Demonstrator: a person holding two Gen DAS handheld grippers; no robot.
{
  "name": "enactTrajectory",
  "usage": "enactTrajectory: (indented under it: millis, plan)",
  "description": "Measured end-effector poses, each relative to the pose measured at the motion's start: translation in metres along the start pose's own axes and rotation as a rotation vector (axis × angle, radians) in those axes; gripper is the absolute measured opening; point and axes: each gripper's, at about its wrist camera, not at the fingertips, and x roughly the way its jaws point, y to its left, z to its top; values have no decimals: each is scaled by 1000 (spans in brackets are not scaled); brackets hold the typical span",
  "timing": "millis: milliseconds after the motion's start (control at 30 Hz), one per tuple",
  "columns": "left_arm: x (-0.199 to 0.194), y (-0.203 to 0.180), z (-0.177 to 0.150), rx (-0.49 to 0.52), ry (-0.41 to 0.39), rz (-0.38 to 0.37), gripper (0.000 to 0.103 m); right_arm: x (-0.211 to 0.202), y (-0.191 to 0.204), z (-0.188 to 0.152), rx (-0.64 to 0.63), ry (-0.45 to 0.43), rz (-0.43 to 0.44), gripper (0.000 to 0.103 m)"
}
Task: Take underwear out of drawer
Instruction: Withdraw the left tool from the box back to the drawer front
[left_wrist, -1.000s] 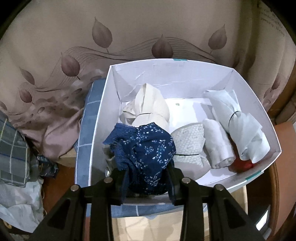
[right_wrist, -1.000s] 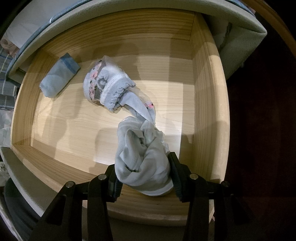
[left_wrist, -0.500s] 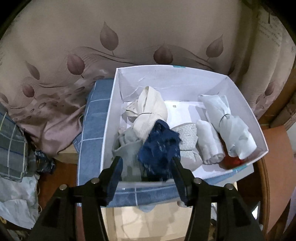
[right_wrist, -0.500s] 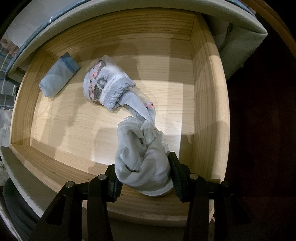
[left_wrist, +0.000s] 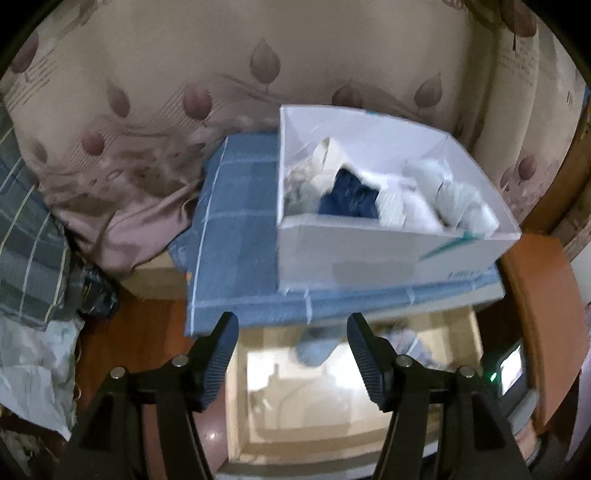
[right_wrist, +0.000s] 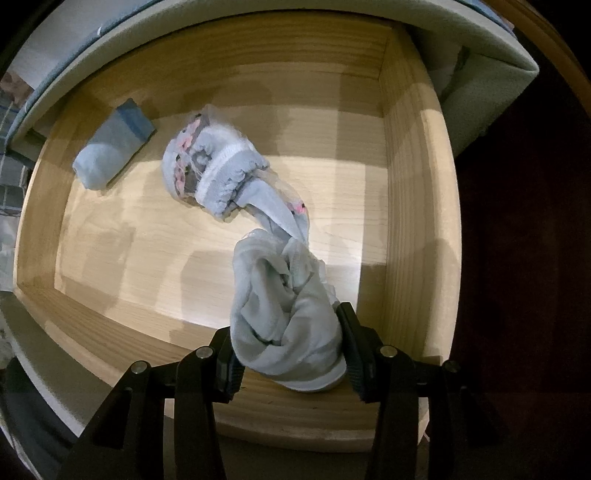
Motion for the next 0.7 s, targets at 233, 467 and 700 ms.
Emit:
enactTrajectory:
  millis: [233,467,700]
  plan:
    - [36,5,-66,1,81,75,63,4,6,2,-14,15,-30,44]
    - [76,0,-113,-57,138,138,63,6,13,2,-25,24,-50,44]
    - [93,-3,-130,-100,145,169,63,5,21,0,-26,20,-55,41]
